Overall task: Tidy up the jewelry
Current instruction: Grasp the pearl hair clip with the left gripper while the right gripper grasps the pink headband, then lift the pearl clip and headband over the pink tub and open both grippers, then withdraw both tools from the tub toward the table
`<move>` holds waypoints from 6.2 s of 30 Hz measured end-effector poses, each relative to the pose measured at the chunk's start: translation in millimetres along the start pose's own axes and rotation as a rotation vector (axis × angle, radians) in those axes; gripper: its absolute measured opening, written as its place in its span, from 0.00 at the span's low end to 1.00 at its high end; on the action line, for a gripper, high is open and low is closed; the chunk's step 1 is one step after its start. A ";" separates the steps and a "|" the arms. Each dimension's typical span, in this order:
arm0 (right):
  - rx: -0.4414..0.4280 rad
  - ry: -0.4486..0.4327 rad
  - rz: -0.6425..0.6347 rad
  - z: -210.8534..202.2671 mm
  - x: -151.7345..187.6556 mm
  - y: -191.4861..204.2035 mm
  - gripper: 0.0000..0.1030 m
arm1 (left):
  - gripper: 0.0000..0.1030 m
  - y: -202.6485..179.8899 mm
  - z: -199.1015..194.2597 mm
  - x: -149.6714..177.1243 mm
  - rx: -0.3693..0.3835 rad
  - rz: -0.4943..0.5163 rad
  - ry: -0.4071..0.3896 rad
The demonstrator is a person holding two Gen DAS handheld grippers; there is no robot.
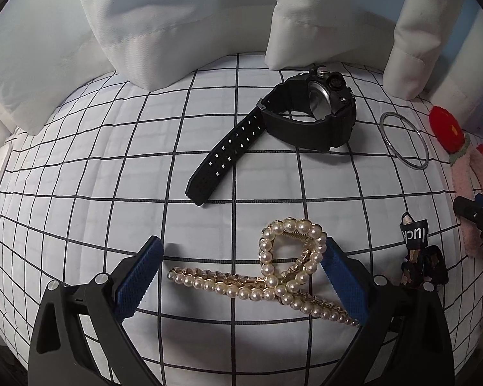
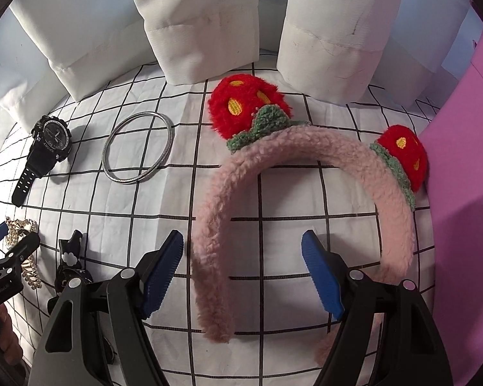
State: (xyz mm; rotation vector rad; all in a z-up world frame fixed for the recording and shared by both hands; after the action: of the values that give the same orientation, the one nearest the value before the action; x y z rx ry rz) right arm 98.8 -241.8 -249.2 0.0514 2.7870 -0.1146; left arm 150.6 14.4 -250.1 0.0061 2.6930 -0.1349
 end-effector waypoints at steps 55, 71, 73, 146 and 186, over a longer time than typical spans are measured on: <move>-0.198 -0.259 -0.010 -106.7 0.4 18.2 0.09 | 0.76 14.5 -97.2 10.5 0.091 -0.082 -0.139; -0.207 -0.416 -0.032 -194.6 9.2 22.0 0.10 | 0.76 -11.7 -169.9 -1.8 0.178 -0.034 -0.242; -0.201 -0.441 -0.031 -206.8 9.4 20.0 0.10 | 0.76 -19.3 -179.6 -3.5 0.195 -0.019 -0.255; -0.084 -0.412 0.417 -217.7 151.2 -303.6 0.45 | 0.88 -464.9 -192.7 38.3 0.353 0.461 -0.135; -0.137 -0.381 0.393 -239.8 136.7 -231.9 0.77 | 0.89 -327.7 -237.0 23.2 0.366 0.239 -0.169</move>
State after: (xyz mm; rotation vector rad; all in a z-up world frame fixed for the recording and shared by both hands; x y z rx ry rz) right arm -123.2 -449.2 -55.2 0.4863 2.3459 0.1503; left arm 19.3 -289.4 -16.5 0.4066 2.4397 -0.5262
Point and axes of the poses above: each gripper's, at about its wrist camera, not at the fingertips, and z roughly the way its jaws point, y to its left, x to its underside, the point moved 6 cm from there along z, roughly the way its jaws point, and after that the axes turned 13 degrees about -z, right-handed, at the moved point
